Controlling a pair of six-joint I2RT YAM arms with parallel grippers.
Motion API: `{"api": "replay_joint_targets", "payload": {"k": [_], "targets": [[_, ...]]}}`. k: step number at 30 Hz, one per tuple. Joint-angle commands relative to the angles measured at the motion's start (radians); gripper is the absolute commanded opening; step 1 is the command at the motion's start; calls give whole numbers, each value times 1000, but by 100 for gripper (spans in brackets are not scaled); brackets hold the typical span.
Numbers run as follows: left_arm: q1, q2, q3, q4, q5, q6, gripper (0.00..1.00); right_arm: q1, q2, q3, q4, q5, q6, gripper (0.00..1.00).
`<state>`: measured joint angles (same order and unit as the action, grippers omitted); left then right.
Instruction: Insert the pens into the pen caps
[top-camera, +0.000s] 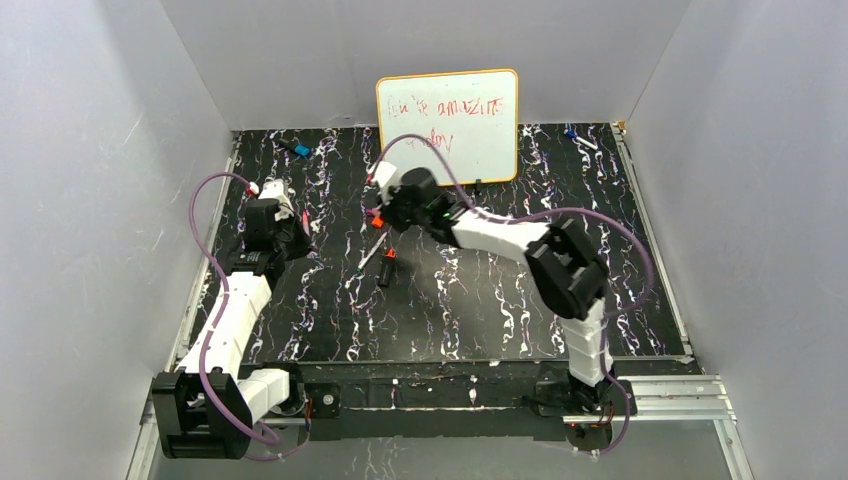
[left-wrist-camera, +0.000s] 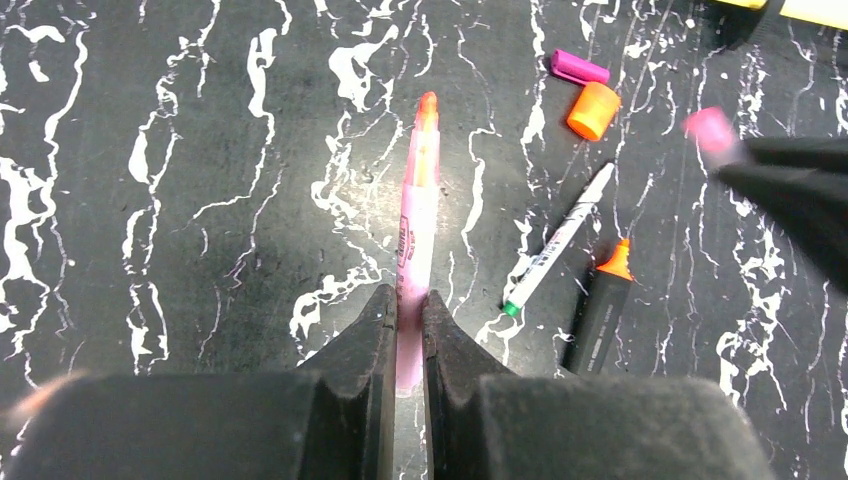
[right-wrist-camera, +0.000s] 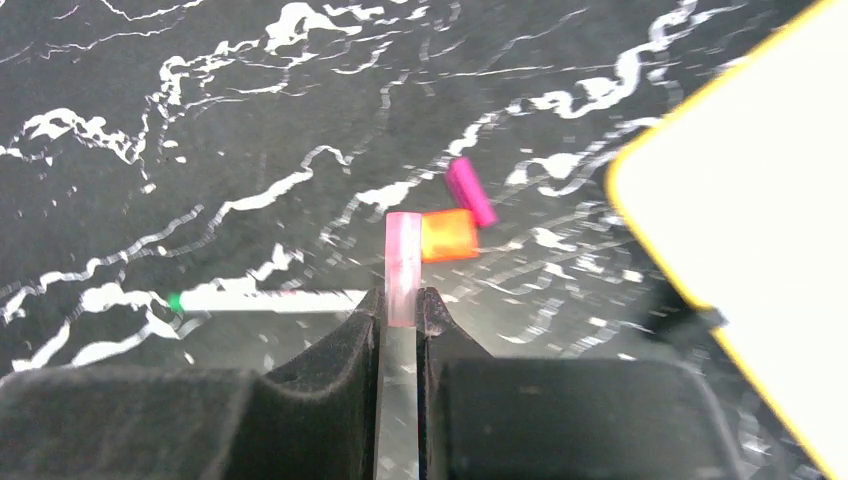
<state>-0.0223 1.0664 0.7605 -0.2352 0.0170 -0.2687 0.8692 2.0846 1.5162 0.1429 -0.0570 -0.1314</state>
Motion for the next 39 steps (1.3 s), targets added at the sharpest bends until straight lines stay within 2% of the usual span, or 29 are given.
{"api": "replay_joint_targets", "payload": {"k": [1,5,7,11,14,25,29,34,39], "targets": [[4,13,-7,20,90,10,0,-95,-166,-155,49,-146,-249,19],[2,41,-6,36,137,9,0,-200,-225,-309,15,-261,-490,18],[2,52,-6,39,159,8,0,-254,-232,-346,-58,-350,-614,16],[2,63,-11,57,202,7,0,-354,-210,-296,-300,-509,-796,16],[2,71,-12,64,218,6,0,-406,-183,-230,-462,-591,-860,16],[3,92,-12,71,246,8,0,-417,-121,-210,-550,-562,-931,19],[2,93,-14,71,249,9,0,-418,-108,-234,-523,-540,-932,22],[2,96,-13,71,251,10,0,-418,-117,-252,-489,-524,-927,33],[2,99,-12,70,255,11,0,-417,-181,-287,-424,-501,-920,34]]}}
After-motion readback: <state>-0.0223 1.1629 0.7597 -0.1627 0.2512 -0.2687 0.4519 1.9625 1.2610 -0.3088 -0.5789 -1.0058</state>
